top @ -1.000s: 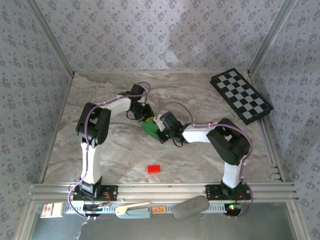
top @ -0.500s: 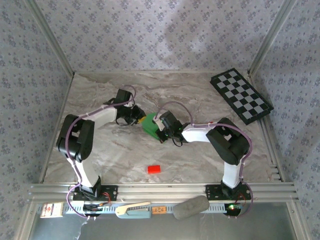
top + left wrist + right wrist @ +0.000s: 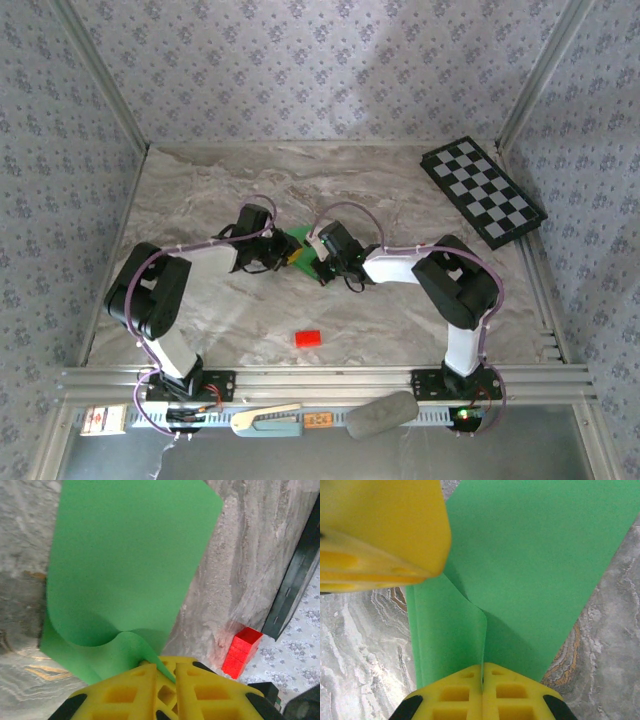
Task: Fold a paper plane with a square sheet of paper (pick it up from the middle)
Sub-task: Third fold the triangle at the center of the table.
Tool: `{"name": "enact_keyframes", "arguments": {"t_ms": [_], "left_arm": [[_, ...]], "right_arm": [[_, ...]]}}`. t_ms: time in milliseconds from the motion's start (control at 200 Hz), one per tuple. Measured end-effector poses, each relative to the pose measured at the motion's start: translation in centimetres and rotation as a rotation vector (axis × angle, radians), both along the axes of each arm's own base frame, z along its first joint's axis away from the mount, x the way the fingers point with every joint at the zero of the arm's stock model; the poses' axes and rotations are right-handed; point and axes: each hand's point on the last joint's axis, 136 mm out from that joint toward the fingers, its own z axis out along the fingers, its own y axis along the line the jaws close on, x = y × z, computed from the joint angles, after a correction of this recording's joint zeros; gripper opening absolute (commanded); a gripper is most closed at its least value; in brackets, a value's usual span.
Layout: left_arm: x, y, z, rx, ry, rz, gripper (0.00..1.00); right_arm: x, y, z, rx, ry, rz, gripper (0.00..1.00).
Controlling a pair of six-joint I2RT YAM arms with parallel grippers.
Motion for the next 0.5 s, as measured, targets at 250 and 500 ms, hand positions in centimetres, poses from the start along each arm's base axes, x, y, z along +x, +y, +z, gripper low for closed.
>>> {"name": "enact_keyframes", "arguments": {"t_ms": [250,500], "left_arm": [[-0.6,-0.5,-0.4,0.000,0.012,-0.021,0.17],[-1.5,-1.1,-2.2,0.020,0.053,-0.051,0.16]], "right_arm": [[0.0,0.0,0.0,-0.003,0.005,-0.002,0.04],[0.0,0.0,0.0,-0.003,0.006,-0.002,0.04]]}}
